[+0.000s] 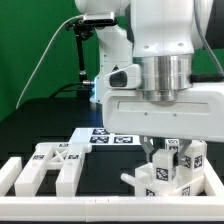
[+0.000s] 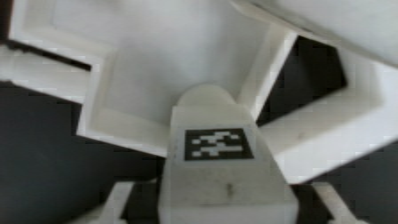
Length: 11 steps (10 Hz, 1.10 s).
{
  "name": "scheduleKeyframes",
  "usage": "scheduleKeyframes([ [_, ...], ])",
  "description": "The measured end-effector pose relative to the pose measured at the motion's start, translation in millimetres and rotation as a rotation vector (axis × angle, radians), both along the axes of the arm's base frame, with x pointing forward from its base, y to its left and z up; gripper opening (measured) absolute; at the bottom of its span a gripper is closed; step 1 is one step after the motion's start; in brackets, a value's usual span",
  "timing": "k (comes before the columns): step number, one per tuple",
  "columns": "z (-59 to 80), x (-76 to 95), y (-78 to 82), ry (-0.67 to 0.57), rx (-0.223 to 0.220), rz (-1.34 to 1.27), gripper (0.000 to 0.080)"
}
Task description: Assemble chair
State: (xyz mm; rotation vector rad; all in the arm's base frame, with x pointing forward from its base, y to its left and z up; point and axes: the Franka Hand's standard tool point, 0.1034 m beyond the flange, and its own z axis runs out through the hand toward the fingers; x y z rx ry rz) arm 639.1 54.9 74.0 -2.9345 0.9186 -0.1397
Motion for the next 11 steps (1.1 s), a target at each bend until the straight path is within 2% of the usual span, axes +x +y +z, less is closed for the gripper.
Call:
scheduleKeyframes([
  [2,0.6,0.5,-18.9,0.045,0.02,-0.408,0.0285],
  [3,-0.5,1.2,-21.6,0.06,0.028,-0.594,0.0285],
  [7,0.2,5.9,-9.5,0.074,0.153,-1.136,0.0285],
  [8,-0.6,6.2,-7.8,0.065,0.17,-1.252,0.0286],
  [10,-0.9,5.6,-6.1,0.054,0.169,-1.231,0.0286],
  [11,-1.9,5.1,-4.9,0.053,0.164,-1.189,0.0401],
])
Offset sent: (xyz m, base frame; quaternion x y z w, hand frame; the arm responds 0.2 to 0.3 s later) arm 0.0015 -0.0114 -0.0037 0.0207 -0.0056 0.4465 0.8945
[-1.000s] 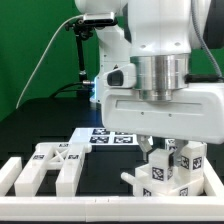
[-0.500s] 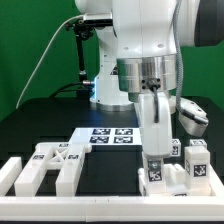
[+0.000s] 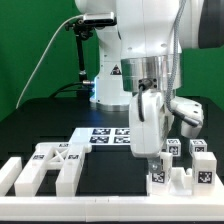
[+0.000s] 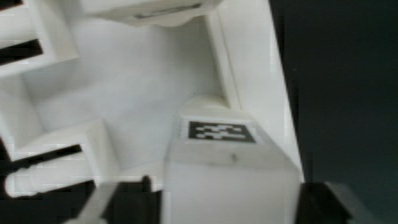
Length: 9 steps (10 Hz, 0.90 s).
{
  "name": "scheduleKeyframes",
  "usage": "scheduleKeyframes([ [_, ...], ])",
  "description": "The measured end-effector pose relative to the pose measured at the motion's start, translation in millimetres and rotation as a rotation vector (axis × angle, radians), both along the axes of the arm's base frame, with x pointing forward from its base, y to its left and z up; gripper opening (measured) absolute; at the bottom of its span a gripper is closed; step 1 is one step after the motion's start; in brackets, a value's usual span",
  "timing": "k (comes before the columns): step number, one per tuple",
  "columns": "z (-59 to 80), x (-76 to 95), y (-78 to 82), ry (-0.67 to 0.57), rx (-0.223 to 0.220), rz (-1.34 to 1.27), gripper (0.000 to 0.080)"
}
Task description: Assemble chair
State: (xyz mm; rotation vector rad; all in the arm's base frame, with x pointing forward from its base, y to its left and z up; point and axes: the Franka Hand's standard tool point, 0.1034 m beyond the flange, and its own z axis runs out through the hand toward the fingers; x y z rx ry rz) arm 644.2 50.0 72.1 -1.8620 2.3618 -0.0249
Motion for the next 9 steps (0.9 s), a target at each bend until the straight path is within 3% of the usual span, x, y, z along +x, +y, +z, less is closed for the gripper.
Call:
scheduleKeyframes([
  [1,-1.2,-0.5,6.9,-0.006,-0.006,0.072,0.054],
  [2,0.0,5.0,9.3,-0.061,-0.043,0.255,0.0623],
  [4,1.3,5.2,17.9,-0.082,-0.136,0.703,0.0645],
  [7,1.3,5.0,17.7,-0.093,-0.187,1.01,0.0649],
  [9,-0.2,5.1,8.1,-0.09,-0.225,1.26,0.0649],
])
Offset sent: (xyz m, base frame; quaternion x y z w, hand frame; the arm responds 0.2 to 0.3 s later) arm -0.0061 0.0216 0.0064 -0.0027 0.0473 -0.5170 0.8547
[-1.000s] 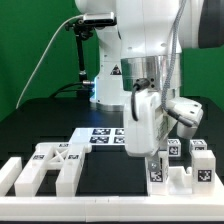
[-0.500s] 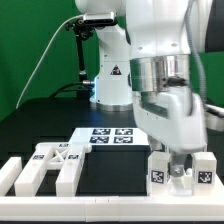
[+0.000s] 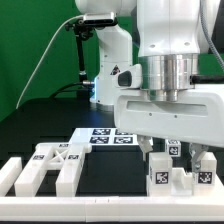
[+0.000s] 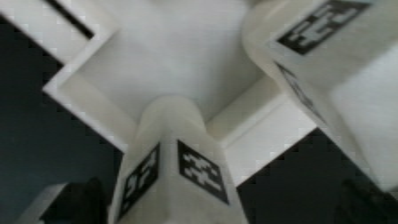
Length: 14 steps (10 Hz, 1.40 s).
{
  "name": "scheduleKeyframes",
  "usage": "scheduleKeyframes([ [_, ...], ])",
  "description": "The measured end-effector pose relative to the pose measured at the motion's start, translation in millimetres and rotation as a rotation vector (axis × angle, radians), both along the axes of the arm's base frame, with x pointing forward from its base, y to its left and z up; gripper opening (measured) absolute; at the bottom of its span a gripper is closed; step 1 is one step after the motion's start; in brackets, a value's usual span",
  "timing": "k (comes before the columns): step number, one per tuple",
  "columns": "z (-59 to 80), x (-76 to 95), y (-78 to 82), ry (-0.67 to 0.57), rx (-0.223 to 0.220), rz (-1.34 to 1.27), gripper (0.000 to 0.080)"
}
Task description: Assemble chair
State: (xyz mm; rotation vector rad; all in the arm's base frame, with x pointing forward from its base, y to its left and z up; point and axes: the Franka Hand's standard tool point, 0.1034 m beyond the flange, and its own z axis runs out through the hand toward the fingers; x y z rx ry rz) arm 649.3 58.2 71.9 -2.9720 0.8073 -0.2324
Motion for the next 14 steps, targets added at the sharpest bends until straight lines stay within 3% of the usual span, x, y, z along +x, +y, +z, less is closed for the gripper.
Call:
scheduleKeyframes([
  [2,-3.2,-2.2,-12.0,0.003,-0.007,0.03,0.0649],
  [12,2.7,-4.1,-16.7,-0.013,-0.014,0.068,0.0649],
  [13,2.7,-4.1,-16.7,-0.013,-0.012,0.053,0.0513],
  [14,2.7,-4.1,-16.6,-0.013,-0.011,0.05,0.0513],
])
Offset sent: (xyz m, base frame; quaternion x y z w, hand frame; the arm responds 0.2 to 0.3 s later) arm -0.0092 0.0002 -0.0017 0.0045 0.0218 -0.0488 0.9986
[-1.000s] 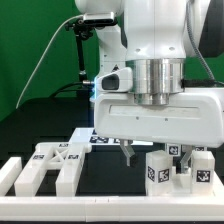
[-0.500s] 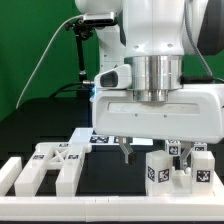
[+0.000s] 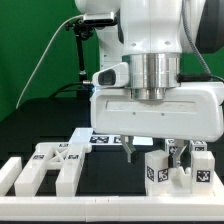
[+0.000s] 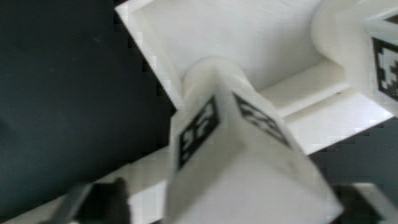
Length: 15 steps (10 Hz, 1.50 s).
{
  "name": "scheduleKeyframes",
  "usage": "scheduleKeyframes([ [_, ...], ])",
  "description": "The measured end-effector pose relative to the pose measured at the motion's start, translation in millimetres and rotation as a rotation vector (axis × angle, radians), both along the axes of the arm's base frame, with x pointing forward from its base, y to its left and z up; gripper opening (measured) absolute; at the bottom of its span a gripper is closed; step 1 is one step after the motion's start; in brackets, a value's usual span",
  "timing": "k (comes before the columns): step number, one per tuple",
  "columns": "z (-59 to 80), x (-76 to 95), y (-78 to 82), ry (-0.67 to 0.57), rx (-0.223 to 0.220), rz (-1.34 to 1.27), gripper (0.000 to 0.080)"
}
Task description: Assemble chair
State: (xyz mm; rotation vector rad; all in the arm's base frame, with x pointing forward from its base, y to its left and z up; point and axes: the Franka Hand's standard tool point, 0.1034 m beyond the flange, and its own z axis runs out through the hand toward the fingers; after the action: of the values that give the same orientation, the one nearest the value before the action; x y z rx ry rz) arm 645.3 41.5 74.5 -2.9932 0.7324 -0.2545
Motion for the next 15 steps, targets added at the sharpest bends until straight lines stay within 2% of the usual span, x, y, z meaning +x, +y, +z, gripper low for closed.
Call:
scheduleKeyframes([
  [1,-0.1,0.0,0.9,0.001,0.021,-0.099,0.0375],
  [2,0.2,0.2,-0.5,0.001,0.043,-0.224,0.0286],
  [6,0.2,-0.1,-5.1,0.007,0.112,-0.641,0.0286],
  [8,-1.3,-2.8,-10.6,0.035,0.199,-1.073,0.0286],
  [10,-3.1,-7.9,-13.0,0.09,0.298,-1.386,0.0286],
  [11,-3.0,-8.5,-11.5,0.098,0.31,-1.428,0.0286],
  [12,-3.6,-8.7,-10.9,0.098,0.308,-1.42,0.0361],
  [13,-3.8,-8.8,-11.2,0.096,0.302,-1.382,0.0361],
  [14,-3.5,-8.8,-8.9,0.093,0.294,-1.349,0.0577],
  [15,-1.9,-8.9,0.1,0.083,0.259,-1.191,0.0577],
])
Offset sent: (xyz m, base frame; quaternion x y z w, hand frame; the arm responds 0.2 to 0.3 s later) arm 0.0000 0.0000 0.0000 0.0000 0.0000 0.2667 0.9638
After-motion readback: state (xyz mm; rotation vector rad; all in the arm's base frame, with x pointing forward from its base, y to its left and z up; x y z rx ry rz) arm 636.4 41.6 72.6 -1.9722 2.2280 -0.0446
